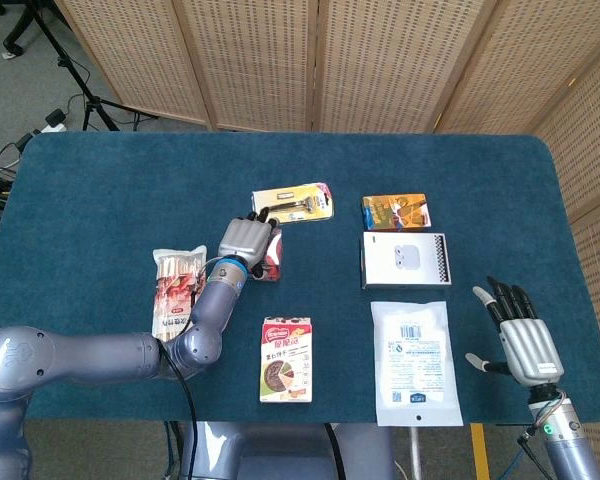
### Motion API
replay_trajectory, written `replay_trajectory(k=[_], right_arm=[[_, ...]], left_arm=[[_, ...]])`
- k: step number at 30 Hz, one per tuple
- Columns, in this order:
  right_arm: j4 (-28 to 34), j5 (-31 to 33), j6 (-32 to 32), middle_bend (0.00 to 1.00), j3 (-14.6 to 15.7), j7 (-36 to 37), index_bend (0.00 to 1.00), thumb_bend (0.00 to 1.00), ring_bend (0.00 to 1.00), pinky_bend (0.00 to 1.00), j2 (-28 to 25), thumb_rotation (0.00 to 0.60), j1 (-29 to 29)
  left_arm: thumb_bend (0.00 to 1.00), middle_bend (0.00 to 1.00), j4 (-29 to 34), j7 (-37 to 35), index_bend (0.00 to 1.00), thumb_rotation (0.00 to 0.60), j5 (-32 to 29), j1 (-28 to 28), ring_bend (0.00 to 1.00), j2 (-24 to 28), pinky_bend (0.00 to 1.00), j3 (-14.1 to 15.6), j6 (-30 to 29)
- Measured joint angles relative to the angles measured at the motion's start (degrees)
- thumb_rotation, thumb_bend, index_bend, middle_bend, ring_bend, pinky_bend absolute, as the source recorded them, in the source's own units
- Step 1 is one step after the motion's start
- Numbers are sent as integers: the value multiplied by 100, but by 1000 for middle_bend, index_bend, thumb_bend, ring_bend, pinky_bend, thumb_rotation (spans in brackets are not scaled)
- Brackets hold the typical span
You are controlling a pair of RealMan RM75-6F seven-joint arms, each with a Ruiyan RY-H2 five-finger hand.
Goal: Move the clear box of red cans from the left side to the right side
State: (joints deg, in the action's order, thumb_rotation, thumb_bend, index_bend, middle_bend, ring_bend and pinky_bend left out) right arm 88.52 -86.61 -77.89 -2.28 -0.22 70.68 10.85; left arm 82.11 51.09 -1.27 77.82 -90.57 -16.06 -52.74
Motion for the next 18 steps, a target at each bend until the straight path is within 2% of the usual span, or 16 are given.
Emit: replay_trajectory(k=[12,18], right_arm=[[-8,-6,-25,0,-4,-35,89,102,0,0,12,600,-7],[-9,10,0,0,-1,-113,89,105,0,0,29,600,-1]], left_arm=[[155,0,531,-595,137,600,518,-264,79,646,203,-344,-137],[156,0,1156,-1128,137,600,1217,-697,72,1339,196,-481,-310]])
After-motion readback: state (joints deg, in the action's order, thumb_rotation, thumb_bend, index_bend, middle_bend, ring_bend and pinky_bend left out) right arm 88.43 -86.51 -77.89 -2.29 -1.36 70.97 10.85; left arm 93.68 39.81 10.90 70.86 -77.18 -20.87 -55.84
